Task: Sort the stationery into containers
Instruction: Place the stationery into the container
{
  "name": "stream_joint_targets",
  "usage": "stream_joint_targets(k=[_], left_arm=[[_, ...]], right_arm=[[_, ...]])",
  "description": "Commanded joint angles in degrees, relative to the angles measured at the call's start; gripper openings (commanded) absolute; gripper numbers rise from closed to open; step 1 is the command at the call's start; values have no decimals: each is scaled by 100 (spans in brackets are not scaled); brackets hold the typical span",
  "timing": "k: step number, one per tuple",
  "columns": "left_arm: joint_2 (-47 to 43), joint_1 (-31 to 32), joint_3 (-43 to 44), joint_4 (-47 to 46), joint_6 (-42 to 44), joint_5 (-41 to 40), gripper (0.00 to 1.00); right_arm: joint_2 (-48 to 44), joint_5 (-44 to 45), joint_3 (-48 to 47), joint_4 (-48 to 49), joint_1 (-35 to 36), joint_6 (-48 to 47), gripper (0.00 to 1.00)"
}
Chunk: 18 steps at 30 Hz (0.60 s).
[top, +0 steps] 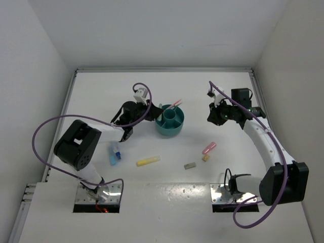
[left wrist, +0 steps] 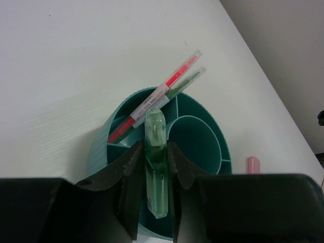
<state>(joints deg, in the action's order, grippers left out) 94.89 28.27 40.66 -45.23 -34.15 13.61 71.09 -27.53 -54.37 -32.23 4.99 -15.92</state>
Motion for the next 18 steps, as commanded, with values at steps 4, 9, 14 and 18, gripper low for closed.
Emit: stream_joint_targets(k=[4, 9, 14, 18], left_arm=[[29, 47, 204, -285, -57, -33, 35], [-23, 47, 433, 40, 58, -86, 37], [-584, 47, 495, 269, 233, -227, 23], [-1551, 47, 740, 1573, 470, -648, 0]], right_arm=[[-122, -86, -232, 103, 2, -78, 9], [-122, -86, -232, 103, 2, -78, 9], [-69, -33, -232, 103, 2, -139, 12], [97, -190, -179, -344, 2, -989, 67]])
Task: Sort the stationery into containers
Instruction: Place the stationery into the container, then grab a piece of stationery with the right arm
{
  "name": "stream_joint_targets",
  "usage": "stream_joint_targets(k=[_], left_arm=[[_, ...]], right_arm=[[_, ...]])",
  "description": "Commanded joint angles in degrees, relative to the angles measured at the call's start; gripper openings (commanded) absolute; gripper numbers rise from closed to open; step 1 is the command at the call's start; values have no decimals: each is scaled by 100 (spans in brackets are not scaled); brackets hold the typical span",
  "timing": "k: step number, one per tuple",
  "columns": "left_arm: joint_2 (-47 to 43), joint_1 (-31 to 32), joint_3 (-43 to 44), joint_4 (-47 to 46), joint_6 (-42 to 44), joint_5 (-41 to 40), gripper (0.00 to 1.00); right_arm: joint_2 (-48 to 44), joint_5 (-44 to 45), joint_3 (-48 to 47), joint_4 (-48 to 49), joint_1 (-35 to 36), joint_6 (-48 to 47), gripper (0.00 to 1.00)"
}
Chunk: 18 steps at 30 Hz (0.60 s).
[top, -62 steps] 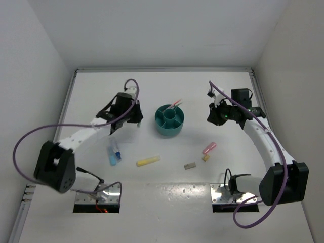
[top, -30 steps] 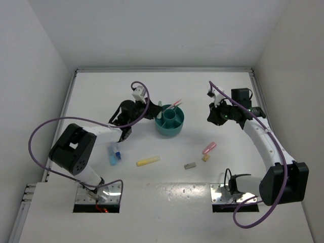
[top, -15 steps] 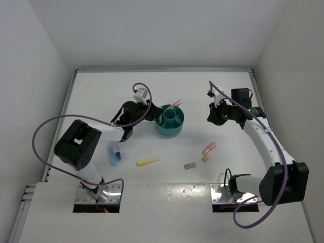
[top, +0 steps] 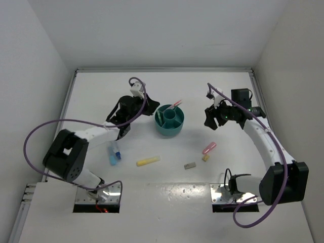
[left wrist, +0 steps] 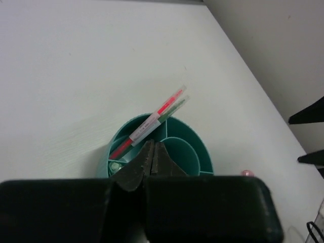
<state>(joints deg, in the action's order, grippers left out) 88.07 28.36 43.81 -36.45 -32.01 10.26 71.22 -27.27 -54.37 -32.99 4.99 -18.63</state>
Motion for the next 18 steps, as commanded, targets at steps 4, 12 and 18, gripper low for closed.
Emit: stream_joint_targets(k=[4, 12, 18], left_arm=[[-1713, 38, 707, 2744, 318, -893, 0], [-2654, -15, 322, 4778, 388, -1562, 65], [-2988, -15, 198, 4840, 388, -1325, 67]], right_arm=[[340, -577, -40, -1270, 72, -3263, 78], [936, -51, 647, -2103, 160, -7582, 68], [1131, 134, 1235, -1098, 160, -8279, 69]])
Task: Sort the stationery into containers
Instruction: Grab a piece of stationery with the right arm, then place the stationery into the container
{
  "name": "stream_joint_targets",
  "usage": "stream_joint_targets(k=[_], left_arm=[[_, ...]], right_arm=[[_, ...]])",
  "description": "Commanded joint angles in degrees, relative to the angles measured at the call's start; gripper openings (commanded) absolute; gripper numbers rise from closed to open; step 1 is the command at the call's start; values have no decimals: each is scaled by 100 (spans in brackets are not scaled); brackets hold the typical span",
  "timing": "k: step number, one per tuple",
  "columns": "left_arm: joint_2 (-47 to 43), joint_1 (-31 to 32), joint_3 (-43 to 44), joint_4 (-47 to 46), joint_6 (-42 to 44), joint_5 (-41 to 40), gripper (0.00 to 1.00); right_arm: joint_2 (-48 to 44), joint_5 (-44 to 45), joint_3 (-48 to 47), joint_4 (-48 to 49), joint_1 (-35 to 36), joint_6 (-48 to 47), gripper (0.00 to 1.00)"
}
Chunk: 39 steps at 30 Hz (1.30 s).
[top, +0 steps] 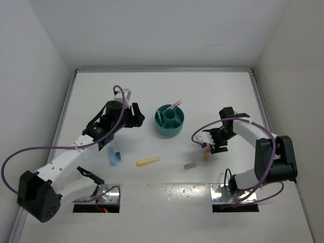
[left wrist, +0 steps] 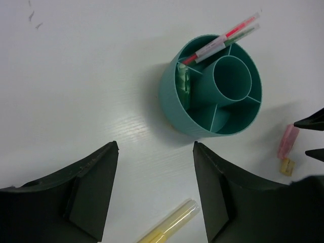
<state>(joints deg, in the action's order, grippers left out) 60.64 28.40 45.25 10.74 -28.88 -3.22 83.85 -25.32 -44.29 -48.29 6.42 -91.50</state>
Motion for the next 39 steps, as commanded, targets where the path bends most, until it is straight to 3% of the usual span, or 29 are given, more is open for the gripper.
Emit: stream_joint_targets(k=[1, 6, 14, 19, 26, 28, 32, 34, 36, 39], left_arm=[[-246, -19, 54, 121, 76, 24, 67], [-246, -19, 54, 121, 76, 137, 67], [-246, -19, 54, 121, 76, 191, 67], [-246, -19, 54, 121, 76, 191, 67], [-299, -19, 54, 121, 76, 191, 67], [-299, -19, 54, 121, 76, 243, 67], [-299, -19, 1, 121, 24, 295, 67], [-299, -19, -69, 60, -29, 296, 67], [-299, -19, -122, 7, -30, 349, 67], [-299, -19, -184, -133, -153, 401, 67]], right_arm=[[-185, -61, 315, 504, 18, -992, 69], [254, -122, 255, 356, 18, -1045, 61], [411, 70, 606, 875, 70, -1045, 57], [746, 378, 422, 874, 185, -1045, 40], [887, 266, 255, 646, 290, -835, 26], [887, -110, -42, 576, 290, -519, 23], [773, -1104, -885, 312, 290, 964, 12], [563, -1709, -1168, 241, 290, 1326, 3], [405, -2028, -1511, 337, 412, 2064, 0], [175, -2292, -2055, 1196, 632, 3934, 0]])
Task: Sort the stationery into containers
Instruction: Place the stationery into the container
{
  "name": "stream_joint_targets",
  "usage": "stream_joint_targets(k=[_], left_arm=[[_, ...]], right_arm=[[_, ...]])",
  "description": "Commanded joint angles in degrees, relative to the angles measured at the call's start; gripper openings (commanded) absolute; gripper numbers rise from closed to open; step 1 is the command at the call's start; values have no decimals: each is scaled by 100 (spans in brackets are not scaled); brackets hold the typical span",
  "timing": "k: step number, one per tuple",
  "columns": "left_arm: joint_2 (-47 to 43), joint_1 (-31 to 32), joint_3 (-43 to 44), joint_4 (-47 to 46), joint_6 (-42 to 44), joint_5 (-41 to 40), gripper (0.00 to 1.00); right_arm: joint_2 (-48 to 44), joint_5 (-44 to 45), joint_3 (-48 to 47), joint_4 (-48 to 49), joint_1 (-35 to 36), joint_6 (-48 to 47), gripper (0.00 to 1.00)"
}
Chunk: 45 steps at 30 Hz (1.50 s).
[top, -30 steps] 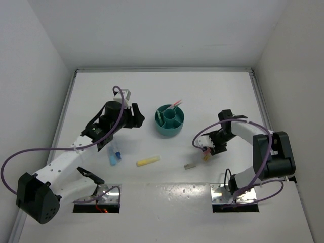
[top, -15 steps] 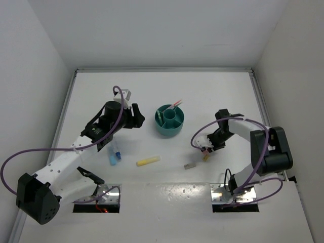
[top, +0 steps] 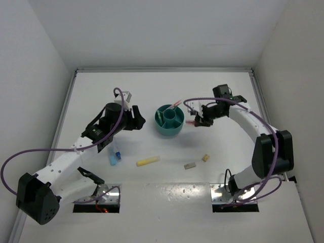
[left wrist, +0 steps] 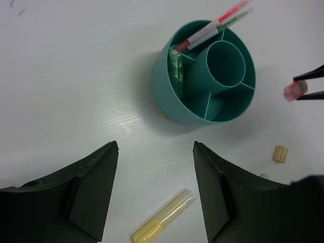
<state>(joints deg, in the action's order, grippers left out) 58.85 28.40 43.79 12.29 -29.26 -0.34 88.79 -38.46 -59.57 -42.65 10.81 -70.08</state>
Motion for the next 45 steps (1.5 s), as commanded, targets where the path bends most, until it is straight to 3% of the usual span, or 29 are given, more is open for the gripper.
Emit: stream_joint_targets(k=[1, 2, 3, 8, 12, 16, 20, 24, 26, 37, 45], left_arm=[[-119, -19, -107, -367, -237, 113, 65], [-119, -19, -108, -368, -291, 113, 65], [-119, -19, -168, -473, -352, 165, 64], [-119, -19, -511, -1465, -1142, 621, 58], [-58, -19, -478, -2231, -1793, 930, 56], [-189, -19, -47, -1941, -1847, 466, 54], [-584, -19, -37, -1652, -1847, -106, 54], [-840, -71, -247, -1406, -1847, -370, 54], [-979, -72, -371, -1335, -1899, -431, 54], [-1104, -124, -688, -1282, -1900, -493, 54], [-1104, -239, -846, -1282, -1847, -432, 54]], right_arm=[[-319, -979, -686, 757, 324, 2240, 0], [-319, -884, -853, 906, 395, 3254, 0], [-171, -883, -1289, 804, 457, 3517, 0], [428, -1462, -2234, 503, 904, 4605, 0], [376, -1052, -2234, 1030, 1378, 5022, 0], [305, 372, -2041, 2047, 1687, 5661, 0], [85, 822, -1462, 3566, 1749, 7225, 0], [488, 1155, -1198, 4325, 2021, 8744, 0], [656, 1349, -1119, 4379, 2022, 9064, 0], [1325, 1982, -1434, 4379, 2417, 8942, 0], [1430, 2360, -1250, 4441, 2531, 8222, 0]])
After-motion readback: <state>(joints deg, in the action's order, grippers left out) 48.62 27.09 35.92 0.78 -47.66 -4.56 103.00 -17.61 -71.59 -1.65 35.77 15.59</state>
